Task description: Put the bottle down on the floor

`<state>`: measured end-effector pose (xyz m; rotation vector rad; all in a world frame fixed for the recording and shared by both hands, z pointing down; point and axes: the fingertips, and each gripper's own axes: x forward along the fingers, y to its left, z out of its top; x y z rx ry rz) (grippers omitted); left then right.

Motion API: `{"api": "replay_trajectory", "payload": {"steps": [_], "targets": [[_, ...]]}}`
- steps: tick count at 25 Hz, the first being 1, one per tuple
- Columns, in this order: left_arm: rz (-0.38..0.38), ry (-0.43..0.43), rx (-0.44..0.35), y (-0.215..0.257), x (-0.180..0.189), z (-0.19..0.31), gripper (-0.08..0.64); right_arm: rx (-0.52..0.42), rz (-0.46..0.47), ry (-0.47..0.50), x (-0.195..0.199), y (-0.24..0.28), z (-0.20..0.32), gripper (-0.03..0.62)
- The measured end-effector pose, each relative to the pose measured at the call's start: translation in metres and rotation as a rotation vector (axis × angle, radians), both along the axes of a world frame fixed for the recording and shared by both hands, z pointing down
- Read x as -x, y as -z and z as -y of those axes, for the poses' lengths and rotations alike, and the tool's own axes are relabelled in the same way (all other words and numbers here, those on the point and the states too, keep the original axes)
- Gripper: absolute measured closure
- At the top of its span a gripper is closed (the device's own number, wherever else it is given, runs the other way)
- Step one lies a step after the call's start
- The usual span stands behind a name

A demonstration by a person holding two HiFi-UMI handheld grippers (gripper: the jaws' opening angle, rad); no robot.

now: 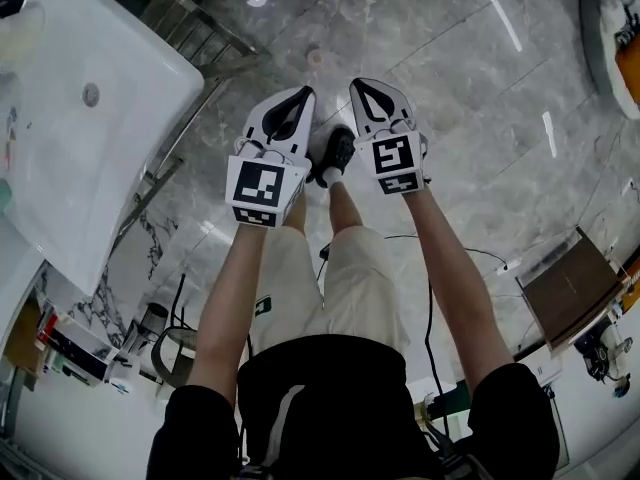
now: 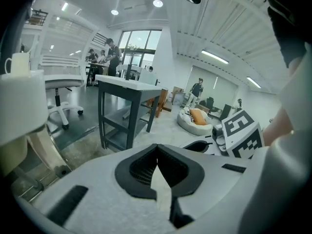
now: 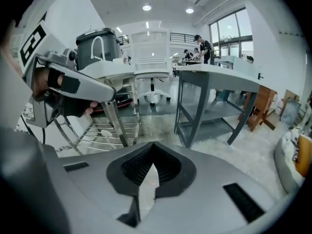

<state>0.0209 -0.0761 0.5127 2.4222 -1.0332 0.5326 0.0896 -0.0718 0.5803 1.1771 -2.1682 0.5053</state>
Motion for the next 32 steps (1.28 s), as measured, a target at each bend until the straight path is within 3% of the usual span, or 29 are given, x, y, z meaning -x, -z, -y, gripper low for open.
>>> {"api": "replay_trajectory", "payload": {"steps": [10, 21, 32], "targets": [[-0.009, 0.071, -0.022, 0.073, 0.009, -0.028, 0.541, -0.059, 0.047, -0.019, -0.010, 0.100, -0.017, 0.590], [-0.054, 0.198, -0.105, 0.168, 0.029, -0.050, 0.540, -0.147, 0.104, -0.026, -0.019, 0.217, -0.028, 0.589], [-0.114, 0.174, -0.186, 0.252, 0.065, -0.081, 0.540, -0.212, 0.130, -0.052, 0.006, 0.308, -0.055, 0.589]]}}
